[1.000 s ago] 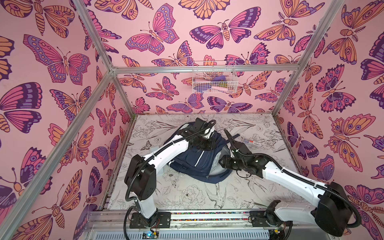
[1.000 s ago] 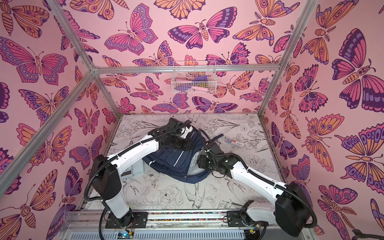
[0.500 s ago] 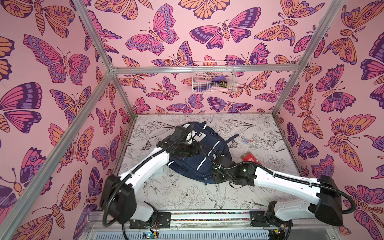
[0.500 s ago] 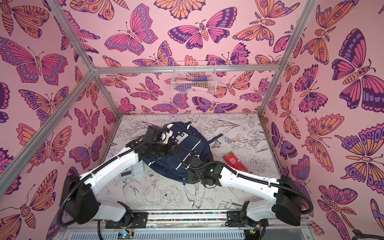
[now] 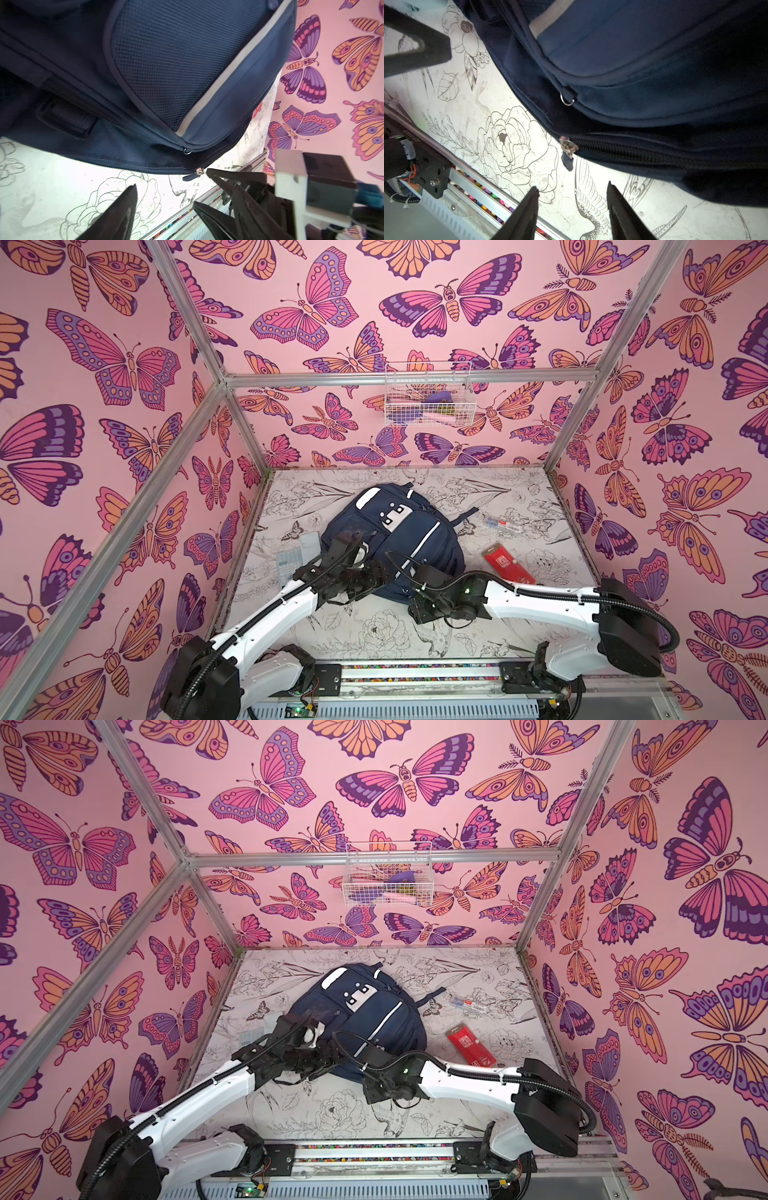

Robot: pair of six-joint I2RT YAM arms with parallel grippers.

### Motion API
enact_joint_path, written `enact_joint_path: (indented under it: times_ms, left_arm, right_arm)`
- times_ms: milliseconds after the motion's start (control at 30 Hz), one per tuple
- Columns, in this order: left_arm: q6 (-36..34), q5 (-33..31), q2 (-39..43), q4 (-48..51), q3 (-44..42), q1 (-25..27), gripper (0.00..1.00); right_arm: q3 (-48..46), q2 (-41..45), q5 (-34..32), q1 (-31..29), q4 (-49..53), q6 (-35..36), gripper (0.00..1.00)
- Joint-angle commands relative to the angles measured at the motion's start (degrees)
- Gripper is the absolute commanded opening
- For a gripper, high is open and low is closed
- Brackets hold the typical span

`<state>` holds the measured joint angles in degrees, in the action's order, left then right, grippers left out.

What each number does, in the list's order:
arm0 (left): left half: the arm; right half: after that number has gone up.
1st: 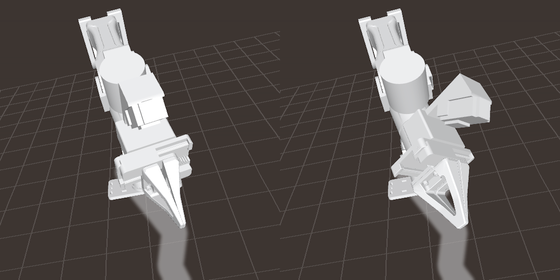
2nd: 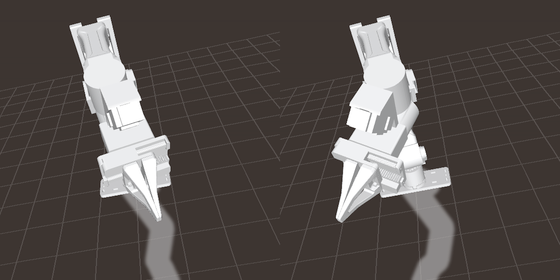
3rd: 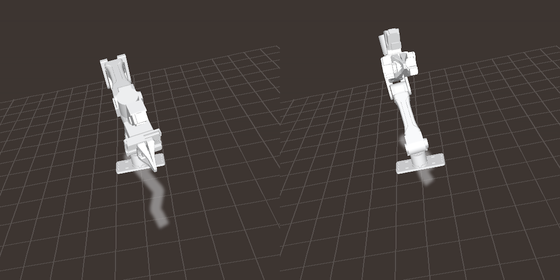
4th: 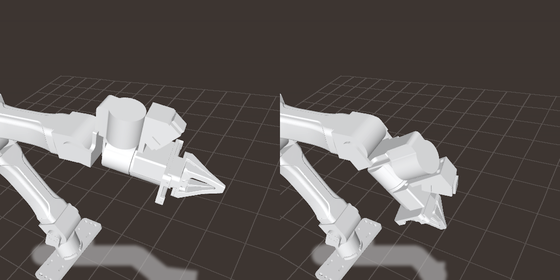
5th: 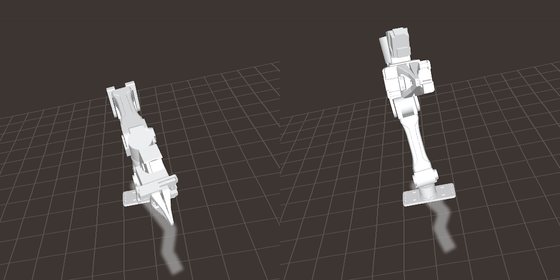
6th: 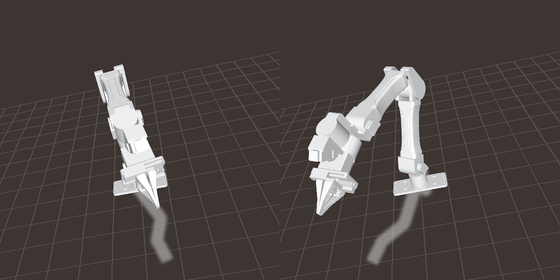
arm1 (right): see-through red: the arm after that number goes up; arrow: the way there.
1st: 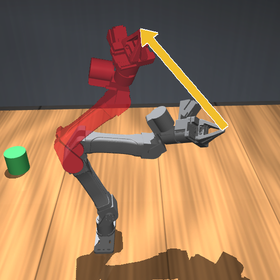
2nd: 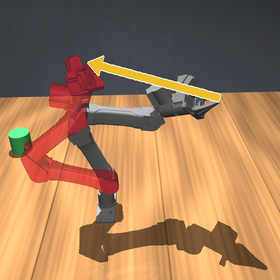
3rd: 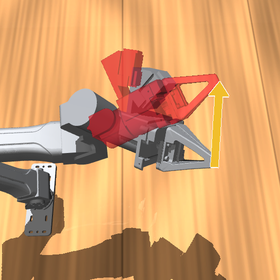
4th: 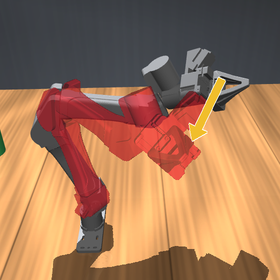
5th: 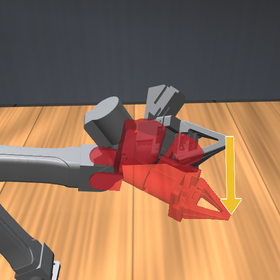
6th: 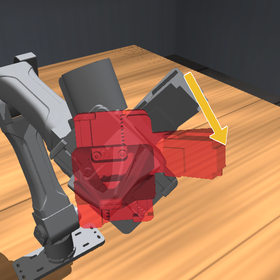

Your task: Pack the student bag

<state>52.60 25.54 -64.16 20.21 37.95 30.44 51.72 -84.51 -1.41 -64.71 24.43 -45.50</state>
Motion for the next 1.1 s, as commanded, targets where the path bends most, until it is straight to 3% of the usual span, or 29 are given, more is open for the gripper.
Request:
enact_joint_path:
  times_ms: [0, 200, 567, 800, 1067]
  left_arm:
    - [4.34, 0.78, 0.81, -5.91, -3.58, 0.06, 0.75]
    - [9.74, 3.48, -2.64, -14.50, -7.78, -0.04, 0.75]
    - [13.65, 3.04, -1.82, -18.31, -11.35, -0.38, 0.73]
    - [14.11, 3.69, -2.62, -19.38, -11.63, -0.38, 0.72]
    - [14.38, 4.46, -4.06, -19.59, -11.34, -0.38, 0.71]
  right_arm:
    - [0.46, -1.53, -0.56, -0.38, -2.90, -2.21, 0.53]
    - [-0.59, -2.69, -1.60, -0.41, -5.06, -3.74, 0.48]
    - [0.81, -5.09, -4.03, -0.42, -4.44, -4.34, 0.30]
    - [0.99, -5.14, -3.80, -0.37, -7.45, -3.09, 0.27]
    - [0.93, -4.54, -4.84, -0.35, -7.03, -3.36, 0.04]
